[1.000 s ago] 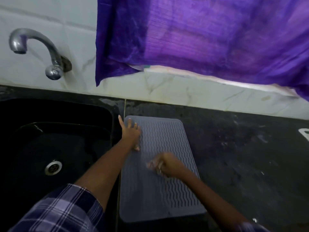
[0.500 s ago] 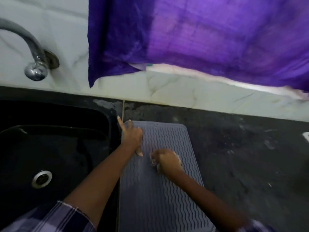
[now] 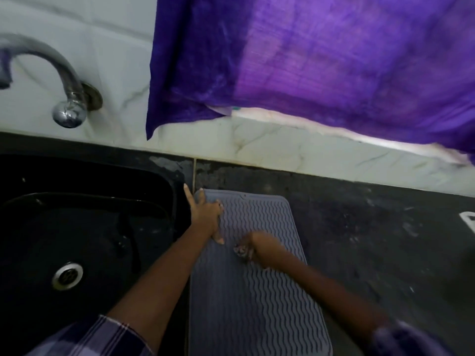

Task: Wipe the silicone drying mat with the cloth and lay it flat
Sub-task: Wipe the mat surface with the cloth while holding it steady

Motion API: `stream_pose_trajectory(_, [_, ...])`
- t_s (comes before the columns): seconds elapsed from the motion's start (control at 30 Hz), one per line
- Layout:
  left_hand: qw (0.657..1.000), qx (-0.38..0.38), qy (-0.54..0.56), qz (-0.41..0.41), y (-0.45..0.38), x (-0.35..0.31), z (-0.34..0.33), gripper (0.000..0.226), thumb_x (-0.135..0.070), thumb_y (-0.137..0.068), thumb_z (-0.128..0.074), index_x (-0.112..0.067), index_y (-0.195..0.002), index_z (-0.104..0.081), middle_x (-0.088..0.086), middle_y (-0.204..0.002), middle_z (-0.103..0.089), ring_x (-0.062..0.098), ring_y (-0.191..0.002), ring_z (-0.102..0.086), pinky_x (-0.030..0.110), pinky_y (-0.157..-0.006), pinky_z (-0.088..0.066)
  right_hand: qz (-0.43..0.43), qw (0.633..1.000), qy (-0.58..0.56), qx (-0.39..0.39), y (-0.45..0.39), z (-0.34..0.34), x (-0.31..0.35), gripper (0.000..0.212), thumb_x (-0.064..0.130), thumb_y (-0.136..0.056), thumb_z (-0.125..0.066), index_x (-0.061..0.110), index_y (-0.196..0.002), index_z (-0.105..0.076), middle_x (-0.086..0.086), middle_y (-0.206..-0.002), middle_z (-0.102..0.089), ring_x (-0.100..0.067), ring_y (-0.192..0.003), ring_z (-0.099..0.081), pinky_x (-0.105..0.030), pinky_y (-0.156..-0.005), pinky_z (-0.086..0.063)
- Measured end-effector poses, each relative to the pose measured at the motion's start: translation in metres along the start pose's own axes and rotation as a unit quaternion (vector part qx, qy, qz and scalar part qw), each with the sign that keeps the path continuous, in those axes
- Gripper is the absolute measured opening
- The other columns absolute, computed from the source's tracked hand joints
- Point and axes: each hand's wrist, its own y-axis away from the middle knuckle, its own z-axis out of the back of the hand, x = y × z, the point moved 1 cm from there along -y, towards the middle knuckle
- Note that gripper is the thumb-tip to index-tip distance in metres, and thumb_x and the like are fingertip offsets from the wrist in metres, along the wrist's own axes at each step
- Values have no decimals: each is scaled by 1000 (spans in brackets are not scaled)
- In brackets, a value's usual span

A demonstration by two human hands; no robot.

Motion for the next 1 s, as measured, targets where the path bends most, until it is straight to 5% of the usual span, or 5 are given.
stream_pose_trajectory(0.3, [1000,-13,-7,4,5,1,0,109,-77,-62,-65,-32,-152,-25,1,-161,-22,38,-150,8,79,-105,8,-55,982,7,-180,-55,6,12,28,5,-89,-52,12,-114,-65,-13,-120,-63,-33,-114,-57,-46,-98,-47])
stream_pose_trajectory(0.4, [999,-40,-11,-14,11,3,-3,110,-79,-64,-61,-27,-153,-22,1,-163,-17,40,-150,7,80,-104,7,-25,991,-39,-129,30,-37,17,30,4,-85,-57,15,-110,-67,-10,-117,-65,-31,-113,-57,-45,-97,-48])
stream_pose_trajectory(0.53, [999,-43,-29,5,27,-8,-5,73,-74,-67,-65,-26,-121,-64,8,-149,-47,40,-150,6,81,-103,7,-21,996,71,-46,6,11,23,28,15,-88,-61,6,-115,-62,-17,-123,-61,-33,-115,-56,-44,-100,-44])
stream_pose_trajectory(0.73, [995,15,-96,-2,41,-19,-27,121,-77,-64,-64,-23,-156,-5,-1,-164,3,42,-147,18,76,-106,10,-70,985,65,-144,-56,25,30,25,12,-94,-49,5,-113,-65,-19,-121,-64,-36,-113,-58,-43,-97,-46])
stream_pose_trajectory(1.0, [998,-16,-53,-4,80,-19,-24,116,-68,-66,-71,-16,-154,-18,6,-163,-10,44,-148,12,81,-103,8,74,995,70,-12,66,-37,13,22,18,-91,-57,13,-110,-66,-11,-117,-64,-28,-112,-58,-38,-97,-44])
